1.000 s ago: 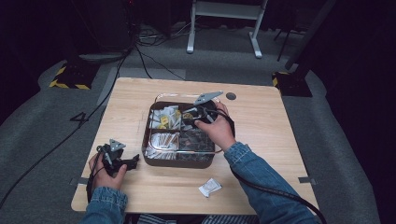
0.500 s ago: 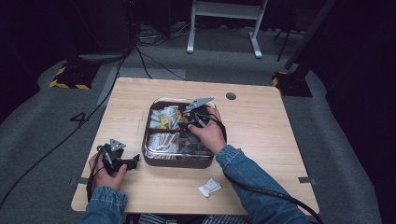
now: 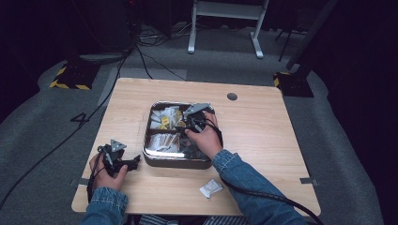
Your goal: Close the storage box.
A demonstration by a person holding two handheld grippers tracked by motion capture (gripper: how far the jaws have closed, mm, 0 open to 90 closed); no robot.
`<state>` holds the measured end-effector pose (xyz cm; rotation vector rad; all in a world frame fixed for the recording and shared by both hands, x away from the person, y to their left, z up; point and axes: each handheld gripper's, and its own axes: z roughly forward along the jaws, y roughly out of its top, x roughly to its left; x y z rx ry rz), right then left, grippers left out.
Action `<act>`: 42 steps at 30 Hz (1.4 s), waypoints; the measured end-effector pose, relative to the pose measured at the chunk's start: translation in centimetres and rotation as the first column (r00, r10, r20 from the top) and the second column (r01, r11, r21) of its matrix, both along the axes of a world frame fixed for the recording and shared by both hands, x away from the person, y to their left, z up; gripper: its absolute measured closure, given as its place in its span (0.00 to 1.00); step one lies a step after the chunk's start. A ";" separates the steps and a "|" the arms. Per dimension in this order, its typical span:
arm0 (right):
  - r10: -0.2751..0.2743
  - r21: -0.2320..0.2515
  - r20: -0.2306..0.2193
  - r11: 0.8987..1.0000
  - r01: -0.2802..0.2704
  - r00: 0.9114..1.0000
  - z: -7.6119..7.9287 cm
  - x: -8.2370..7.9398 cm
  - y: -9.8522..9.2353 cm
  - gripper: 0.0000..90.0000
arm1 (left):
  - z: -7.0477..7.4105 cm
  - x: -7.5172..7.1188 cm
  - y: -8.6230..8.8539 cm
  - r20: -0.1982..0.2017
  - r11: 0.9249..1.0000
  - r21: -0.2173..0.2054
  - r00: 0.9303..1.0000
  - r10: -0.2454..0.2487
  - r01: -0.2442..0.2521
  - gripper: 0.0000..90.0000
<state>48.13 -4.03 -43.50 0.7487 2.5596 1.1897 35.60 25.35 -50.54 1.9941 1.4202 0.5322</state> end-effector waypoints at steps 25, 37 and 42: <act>0.008 0.014 -0.002 1.000 -0.008 1.000 -0.7 0.1 -0.2 0.65 | 0.0 0.0 0.0 -0.001 1.000 0.001 1.000 -0.001 0.001 0.16; 0.003 0.040 0.053 0.999 -0.006 0.999 0.6 -0.2 -0.4 0.48 | 0.0 0.0 0.0 -0.001 1.000 0.001 1.000 0.000 0.000 0.15; 0.006 0.044 0.055 0.999 -0.008 0.998 1.0 -0.4 -0.8 0.47 | 0.0 0.0 0.0 -0.001 1.000 0.000 1.000 0.000 0.000 0.16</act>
